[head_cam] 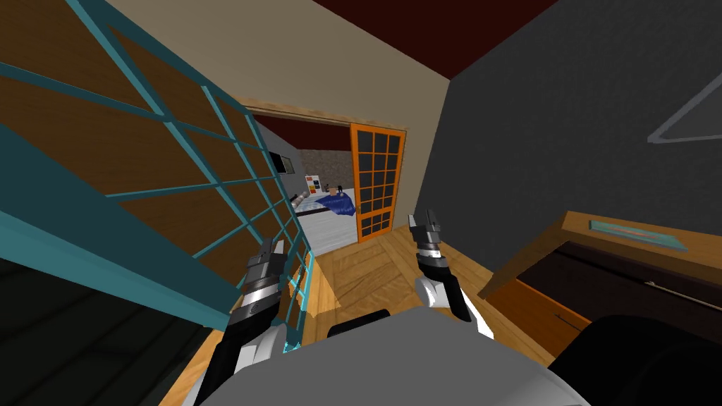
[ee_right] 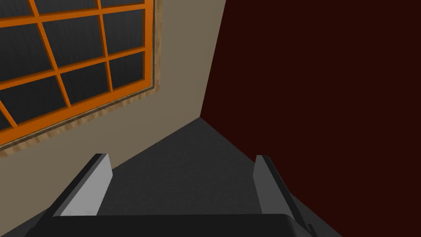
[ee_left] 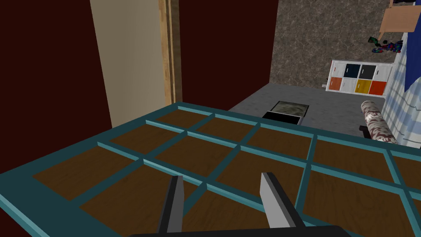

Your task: Pull the door open

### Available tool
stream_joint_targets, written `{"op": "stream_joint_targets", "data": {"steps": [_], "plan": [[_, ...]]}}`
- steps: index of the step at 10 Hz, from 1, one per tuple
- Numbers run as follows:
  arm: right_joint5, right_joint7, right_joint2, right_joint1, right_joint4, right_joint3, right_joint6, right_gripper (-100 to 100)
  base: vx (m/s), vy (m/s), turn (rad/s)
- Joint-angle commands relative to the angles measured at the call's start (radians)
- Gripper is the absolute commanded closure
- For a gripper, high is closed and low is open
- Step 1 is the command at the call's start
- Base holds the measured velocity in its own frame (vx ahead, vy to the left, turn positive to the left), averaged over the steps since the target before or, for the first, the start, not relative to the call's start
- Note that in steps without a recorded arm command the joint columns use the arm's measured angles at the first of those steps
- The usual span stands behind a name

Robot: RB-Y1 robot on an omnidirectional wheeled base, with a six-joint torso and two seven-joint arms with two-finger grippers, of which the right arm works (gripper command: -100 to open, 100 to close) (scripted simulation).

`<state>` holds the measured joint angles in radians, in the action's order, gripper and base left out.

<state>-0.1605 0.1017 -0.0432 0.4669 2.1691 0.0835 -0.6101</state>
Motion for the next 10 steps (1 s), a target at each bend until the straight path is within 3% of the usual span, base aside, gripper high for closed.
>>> {"op": "stream_joint_targets", "data": {"steps": [1,10], "plan": [[-0.012,0.035,-0.005,-0.006,-0.033,-0.002,-0.006,-100,0.123,-0.025,0.194],[-0.088,0.211,-0.037,-0.046,-0.221,0.015,-0.04,-100,0.09,-0.031,0.148]]}}
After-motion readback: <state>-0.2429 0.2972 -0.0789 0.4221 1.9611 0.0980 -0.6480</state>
